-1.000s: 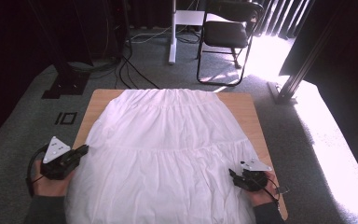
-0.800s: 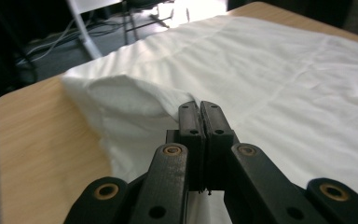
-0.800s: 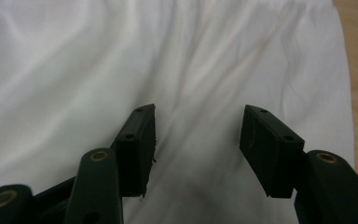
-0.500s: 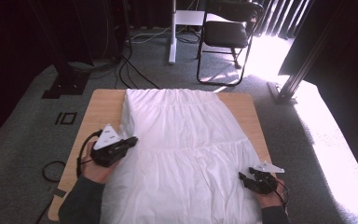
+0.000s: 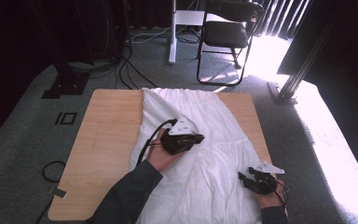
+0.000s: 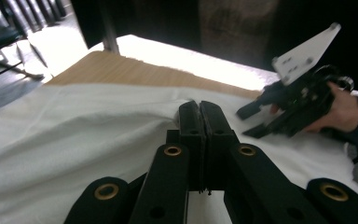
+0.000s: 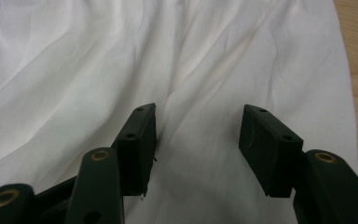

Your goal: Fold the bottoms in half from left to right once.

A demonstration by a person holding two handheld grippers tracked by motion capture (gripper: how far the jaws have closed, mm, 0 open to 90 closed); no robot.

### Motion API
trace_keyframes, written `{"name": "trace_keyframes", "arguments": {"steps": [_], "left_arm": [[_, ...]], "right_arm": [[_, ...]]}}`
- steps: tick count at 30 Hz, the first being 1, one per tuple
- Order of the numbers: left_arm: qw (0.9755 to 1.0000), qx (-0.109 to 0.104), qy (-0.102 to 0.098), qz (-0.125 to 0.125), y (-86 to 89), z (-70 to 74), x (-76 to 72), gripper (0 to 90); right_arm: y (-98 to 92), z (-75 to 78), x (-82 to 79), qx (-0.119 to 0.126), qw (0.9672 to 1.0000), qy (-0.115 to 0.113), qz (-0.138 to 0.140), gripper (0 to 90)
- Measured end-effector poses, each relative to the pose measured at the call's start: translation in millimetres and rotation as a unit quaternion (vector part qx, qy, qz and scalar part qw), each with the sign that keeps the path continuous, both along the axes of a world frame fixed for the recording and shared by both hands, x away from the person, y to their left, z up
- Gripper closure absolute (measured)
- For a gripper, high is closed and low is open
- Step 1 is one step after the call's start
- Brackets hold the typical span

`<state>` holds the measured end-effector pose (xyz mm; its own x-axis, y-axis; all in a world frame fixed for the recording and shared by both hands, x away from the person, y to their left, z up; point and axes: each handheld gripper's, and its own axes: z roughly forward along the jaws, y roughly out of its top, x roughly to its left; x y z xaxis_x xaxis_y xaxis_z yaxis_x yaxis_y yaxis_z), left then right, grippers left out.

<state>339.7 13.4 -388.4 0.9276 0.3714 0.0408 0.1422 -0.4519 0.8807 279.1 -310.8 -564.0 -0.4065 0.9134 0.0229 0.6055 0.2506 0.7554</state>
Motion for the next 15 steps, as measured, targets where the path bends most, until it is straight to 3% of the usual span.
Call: {"name": "trace_keyframes", "arguments": {"steps": [3,5,8,10,12,15], "left_arm": [[0.9992,-0.009,0.010,-0.037,-29.9,-1.9,-0.6,90.0],[0.9980,0.011,0.026,-0.057,-53.0,-14.5,0.3,90.0],[0.9966,0.026,0.050,-0.060,-68.9,-34.1,7.2,85.6],[0.9963,0.031,0.061,-0.052,-68.2,-42.3,12.3,78.3],[0.9970,0.042,0.053,-0.039,-59.6,-44.5,13.9,73.5],[0.9980,0.047,0.041,-0.007,-34.8,-43.7,15.6,72.3]], "right_arm": [[0.0,-0.1,-0.1,0.000,1.0000,0.000,0.000,45.9],[0.0,0.1,-0.1,0.001,1.0000,0.000,0.000,45.9],[1.1,1.3,0.5,-0.001,1.0000,0.006,-0.005,45.9],[3.8,4.6,0.9,-0.017,0.9998,0.009,-0.008,46.0],[7.7,11.3,0.2,-0.031,0.9995,0.001,-0.011,46.0],[13.5,24.5,-0.7,-0.020,0.9997,-0.015,-0.007,46.3]]}}
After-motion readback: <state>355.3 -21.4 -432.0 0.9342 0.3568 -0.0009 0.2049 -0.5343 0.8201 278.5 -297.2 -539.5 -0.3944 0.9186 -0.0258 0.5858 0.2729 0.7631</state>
